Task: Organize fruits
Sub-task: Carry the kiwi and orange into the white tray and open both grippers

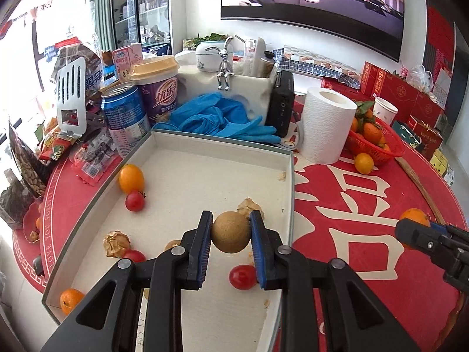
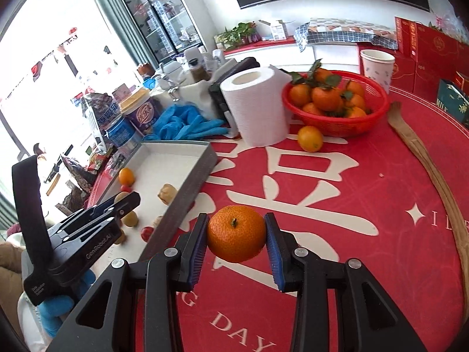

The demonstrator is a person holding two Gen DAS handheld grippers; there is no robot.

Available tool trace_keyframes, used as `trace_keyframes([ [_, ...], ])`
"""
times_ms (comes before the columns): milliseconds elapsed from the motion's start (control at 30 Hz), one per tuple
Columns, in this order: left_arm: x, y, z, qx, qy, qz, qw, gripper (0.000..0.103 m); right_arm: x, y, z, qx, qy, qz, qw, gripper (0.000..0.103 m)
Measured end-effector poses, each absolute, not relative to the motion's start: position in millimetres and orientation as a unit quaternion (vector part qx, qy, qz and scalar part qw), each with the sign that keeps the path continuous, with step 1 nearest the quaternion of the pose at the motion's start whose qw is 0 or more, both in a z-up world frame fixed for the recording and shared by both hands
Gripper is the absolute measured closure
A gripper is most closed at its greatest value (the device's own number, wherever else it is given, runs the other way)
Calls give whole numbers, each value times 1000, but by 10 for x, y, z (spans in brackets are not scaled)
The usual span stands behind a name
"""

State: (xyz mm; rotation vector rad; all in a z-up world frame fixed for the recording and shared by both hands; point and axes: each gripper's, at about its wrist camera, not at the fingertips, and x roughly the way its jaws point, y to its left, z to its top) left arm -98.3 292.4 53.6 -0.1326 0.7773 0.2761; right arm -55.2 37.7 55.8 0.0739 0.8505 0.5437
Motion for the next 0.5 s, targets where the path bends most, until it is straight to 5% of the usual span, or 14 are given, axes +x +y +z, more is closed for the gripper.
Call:
trace_keyframes([
  [500,-1095,3404,368,-118,403,155,894,72,-333,1723,422,-67,449,312,834,64],
])
